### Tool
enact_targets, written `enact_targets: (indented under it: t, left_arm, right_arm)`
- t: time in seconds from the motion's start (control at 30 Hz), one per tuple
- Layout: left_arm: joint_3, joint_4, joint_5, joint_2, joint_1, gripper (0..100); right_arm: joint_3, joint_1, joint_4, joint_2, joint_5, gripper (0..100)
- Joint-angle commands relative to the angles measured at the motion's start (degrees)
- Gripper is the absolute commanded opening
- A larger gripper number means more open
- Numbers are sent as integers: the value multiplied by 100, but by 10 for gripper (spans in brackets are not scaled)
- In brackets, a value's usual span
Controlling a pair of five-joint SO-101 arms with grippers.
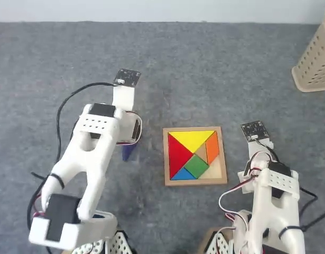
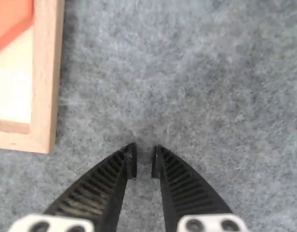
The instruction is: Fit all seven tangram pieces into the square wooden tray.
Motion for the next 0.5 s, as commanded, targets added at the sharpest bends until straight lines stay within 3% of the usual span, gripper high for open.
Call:
enact_targets:
  t: [0.0, 0.3, 0.47]
  left_arm:
    - [-4, -88, -79, -299, -35, 95]
    - [154, -114, -554, -290, -167, 103]
    - [31, -202, -1073, 132, -510, 220]
  right_arm:
    - [9, 101, -101, -66, -9, 91]
    - [9, 101, -101, -66, -18, 91]
    - [9, 101, -101, -66, -18, 91]
